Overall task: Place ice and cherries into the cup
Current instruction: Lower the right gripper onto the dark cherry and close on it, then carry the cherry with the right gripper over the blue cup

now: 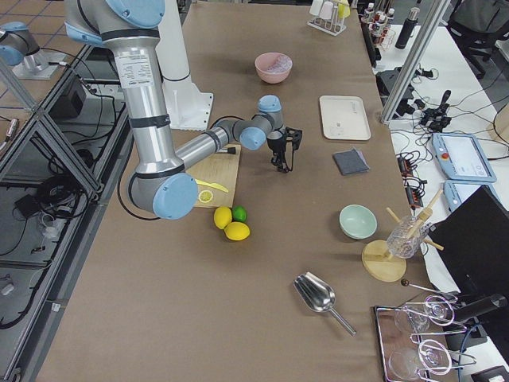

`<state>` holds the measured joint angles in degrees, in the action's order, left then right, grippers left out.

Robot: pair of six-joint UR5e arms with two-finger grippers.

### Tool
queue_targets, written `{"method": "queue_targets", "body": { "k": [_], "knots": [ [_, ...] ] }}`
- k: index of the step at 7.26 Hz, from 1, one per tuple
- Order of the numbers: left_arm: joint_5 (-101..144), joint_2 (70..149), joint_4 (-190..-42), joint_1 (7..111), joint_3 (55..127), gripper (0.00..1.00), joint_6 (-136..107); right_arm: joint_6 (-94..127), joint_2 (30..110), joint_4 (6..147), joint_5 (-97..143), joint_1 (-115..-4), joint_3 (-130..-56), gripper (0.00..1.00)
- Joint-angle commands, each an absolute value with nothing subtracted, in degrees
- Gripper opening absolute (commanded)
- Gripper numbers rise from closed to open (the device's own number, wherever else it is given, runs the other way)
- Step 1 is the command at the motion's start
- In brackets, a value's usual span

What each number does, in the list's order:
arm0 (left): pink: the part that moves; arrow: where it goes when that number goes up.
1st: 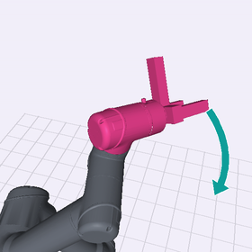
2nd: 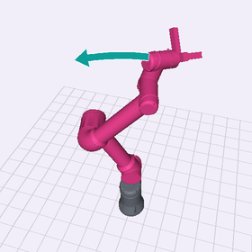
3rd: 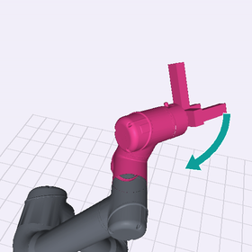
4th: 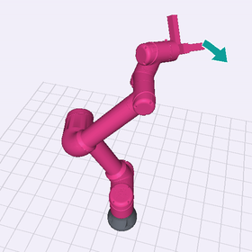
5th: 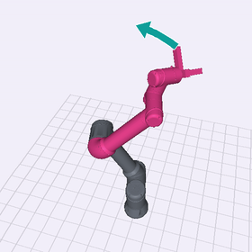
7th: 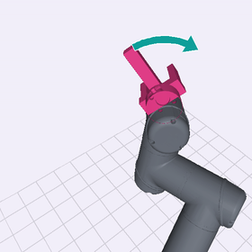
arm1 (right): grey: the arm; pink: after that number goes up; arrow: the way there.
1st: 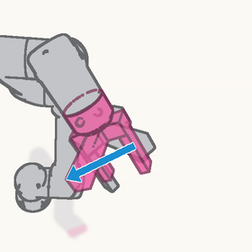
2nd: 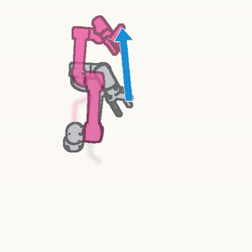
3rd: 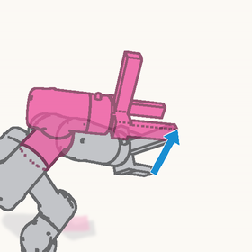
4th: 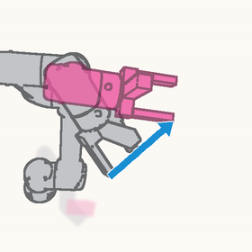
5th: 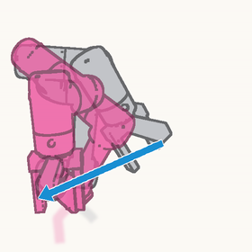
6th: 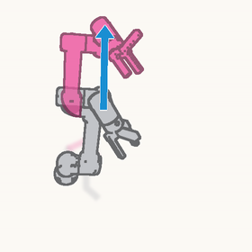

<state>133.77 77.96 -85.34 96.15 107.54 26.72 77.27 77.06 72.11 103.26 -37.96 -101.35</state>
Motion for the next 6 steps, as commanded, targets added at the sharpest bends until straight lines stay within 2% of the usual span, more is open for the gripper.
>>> {"method": "queue_targets", "body": {
  "k": [1, 2, 6],
  "knots": [
    [133.8, 78.0, -85.3, 96.2, 107.5, 0.99, 26.7, 77.3, 77.0, 72.0, 103.4, -37.9, -103.3, 0.0],
    [133.7, 78.0, -85.3, 96.2, 107.3, 0.99, 26.7, 77.2, 76.9, 72.0, 103.4, -37.8, -104.3, 0.0],
    [133.7, 78.0, -85.3, 96.2, 107.1, 0.99, 26.7, 77.6, 67.9, 73.2, 100.7, -35.4, -105.0, 0.0]
  ]
}}
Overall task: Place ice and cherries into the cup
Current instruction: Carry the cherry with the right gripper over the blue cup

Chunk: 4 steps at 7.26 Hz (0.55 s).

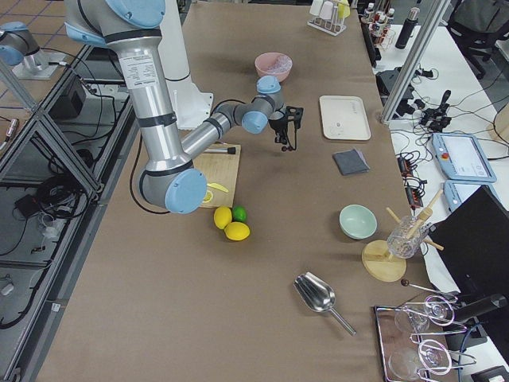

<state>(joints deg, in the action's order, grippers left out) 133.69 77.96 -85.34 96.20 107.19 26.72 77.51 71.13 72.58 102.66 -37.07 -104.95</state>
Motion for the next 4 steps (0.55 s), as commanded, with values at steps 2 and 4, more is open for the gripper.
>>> {"method": "queue_targets", "body": {
  "k": [2, 4],
  "knots": [
    [133.7, 78.0, -85.3, 96.2, 107.2, 0.99, 26.7, 77.3, 61.3, 78.6, 93.8, -29.5, -105.0, 0.0],
    [133.7, 78.0, -85.9, 96.4, 107.5, 0.99, 26.7, 77.1, 54.5, 83.6, 90.5, -25.4, -105.0, 0.0]
  ]
}}
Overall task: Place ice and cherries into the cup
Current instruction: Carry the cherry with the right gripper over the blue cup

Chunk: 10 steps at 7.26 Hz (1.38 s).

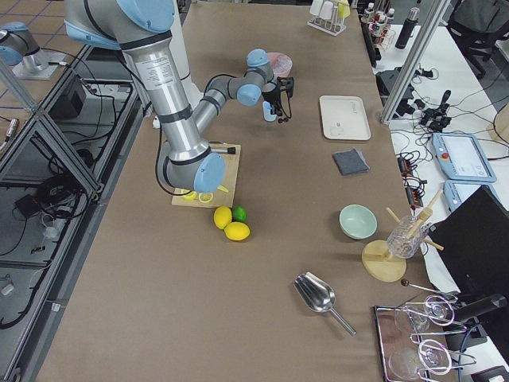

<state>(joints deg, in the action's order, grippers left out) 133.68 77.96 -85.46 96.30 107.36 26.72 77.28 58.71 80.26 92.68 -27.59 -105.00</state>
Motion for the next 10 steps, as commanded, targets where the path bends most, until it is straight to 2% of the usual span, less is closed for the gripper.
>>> {"method": "queue_targets", "body": {
  "k": [1, 6, 7, 8, 10],
  "knots": [
    [133.7, 78.0, -87.7, 96.4, 106.9, 0.99, 26.6, 77.2, 52.8, 85.1, 90.5, -25.1, -105.0, 0.0],
    [133.7, 77.1, -89.0, 96.5, 106.4, 0.99, 26.5, 77.2, 52.7, 85.3, 88.3, -21.3, -104.5, 0.0],
    [133.7, 77.1, -89.0, 96.5, 106.3, 0.99, 26.5, 77.1, 53.0, 85.3, 87.9, -21.3, -104.5, 0.72],
    [133.7, 77.1, -89.0, 96.5, 106.3, 0.99, 26.6, 77.1, 53.1, 85.3, 86.8, -21.1, -104.5, 0.99],
    [133.7, 77.1, -89.0, 96.5, 106.3, 0.99, 26.6, 77.1, 53.0, 85.3, 87.0, -20.9, -104.9, 0.99]
  ]
}}
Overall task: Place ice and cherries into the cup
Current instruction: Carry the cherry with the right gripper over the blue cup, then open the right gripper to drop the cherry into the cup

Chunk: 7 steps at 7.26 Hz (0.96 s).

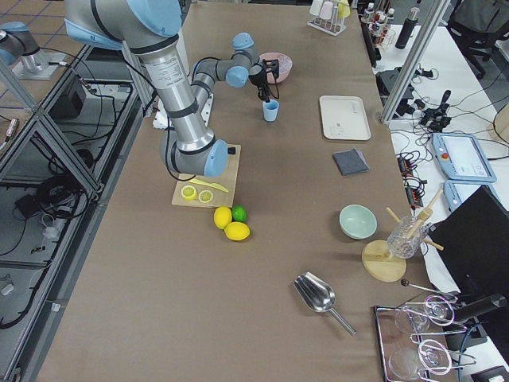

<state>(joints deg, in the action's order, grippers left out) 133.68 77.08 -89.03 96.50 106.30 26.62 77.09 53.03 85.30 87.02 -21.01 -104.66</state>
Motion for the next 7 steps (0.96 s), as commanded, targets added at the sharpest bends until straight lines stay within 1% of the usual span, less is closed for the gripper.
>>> {"method": "queue_targets", "body": {
  "k": [1, 3, 4, 5, 6, 7],
  "knots": [
    [133.7, 77.1, -89.0, 96.5, 106.4, 0.99, 26.5, 77.1, 53.1, 85.2, 87.1, -21.0, -105.2, 0.99],
    [133.7, 77.1, -88.9, 96.5, 106.3, 0.99, 25.5, 77.2, 55.4, 86.0, 87.2, -23.3, -108.3, 0.99],
    [133.7, 76.1, -88.9, 96.5, 105.8, 0.99, 22.6, 77.1, 57.0, 88.7, 87.4, -26.1, -109.4, 0.99],
    [133.9, 75.6, -89.0, 96.5, 106.6, 0.99, 16.3, 75.9, 57.1, 94.9, 88.4, -29.0, -110.3, 0.99],
    [134.1, 76.3, -89.9, 96.4, 107.7, 0.99, 8.8, 69.6, 57.2, 98.0, 88.7, -32.0, -112.6, 1.0],
    [134.1, 76.0, -91.2, 96.2, 107.2, 0.99, 7.3, 65.9, 60.2, 98.1, 94.2, -36.7, -114.6, 1.0]
  ]
}}
